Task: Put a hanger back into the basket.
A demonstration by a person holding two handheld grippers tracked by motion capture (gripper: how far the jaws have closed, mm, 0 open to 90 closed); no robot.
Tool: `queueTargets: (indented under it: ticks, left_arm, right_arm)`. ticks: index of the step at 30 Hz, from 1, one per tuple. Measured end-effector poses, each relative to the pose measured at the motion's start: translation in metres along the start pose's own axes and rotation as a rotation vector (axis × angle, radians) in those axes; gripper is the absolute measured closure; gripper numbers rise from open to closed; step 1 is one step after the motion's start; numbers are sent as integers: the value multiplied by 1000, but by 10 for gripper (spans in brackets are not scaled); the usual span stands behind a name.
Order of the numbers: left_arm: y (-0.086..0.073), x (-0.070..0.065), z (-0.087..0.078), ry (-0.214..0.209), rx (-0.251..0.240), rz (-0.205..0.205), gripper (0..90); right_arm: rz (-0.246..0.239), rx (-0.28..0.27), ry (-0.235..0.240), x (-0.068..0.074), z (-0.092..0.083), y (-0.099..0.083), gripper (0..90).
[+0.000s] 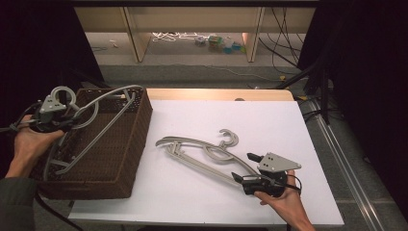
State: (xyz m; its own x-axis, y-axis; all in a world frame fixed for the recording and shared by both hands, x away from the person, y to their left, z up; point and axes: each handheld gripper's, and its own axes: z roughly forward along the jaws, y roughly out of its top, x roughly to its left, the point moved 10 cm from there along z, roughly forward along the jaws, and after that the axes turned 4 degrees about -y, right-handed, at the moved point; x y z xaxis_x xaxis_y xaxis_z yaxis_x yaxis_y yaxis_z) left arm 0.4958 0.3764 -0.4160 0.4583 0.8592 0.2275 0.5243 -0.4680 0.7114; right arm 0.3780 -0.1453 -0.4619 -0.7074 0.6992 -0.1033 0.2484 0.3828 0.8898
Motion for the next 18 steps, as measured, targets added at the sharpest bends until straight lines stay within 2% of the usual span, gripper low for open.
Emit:
queueTargets:
  ticks: [4, 9, 11, 13, 18]
  left_arm:
    - [-6, 4, 5, 10, 13, -37, 820]
    - [-9, 6, 8, 7, 34, -43, 820]
    - [-11, 4, 12, 10, 57, -39, 820]
    - [-13, 3, 18, 5, 75, -63, 820]
    - [-23, 3, 26, 7, 111, -86, 818]
  right_arm:
    - [-3, 2, 2, 0, 0, -1, 209]
    - [4, 1, -1, -1, -2, -1, 210]
    - [5, 1, -1, -2, -2, -1, 210]
    - [9, 3, 0, -2, -2, -1, 210]
    - [7, 1, 0, -2, -2, -1, 211]
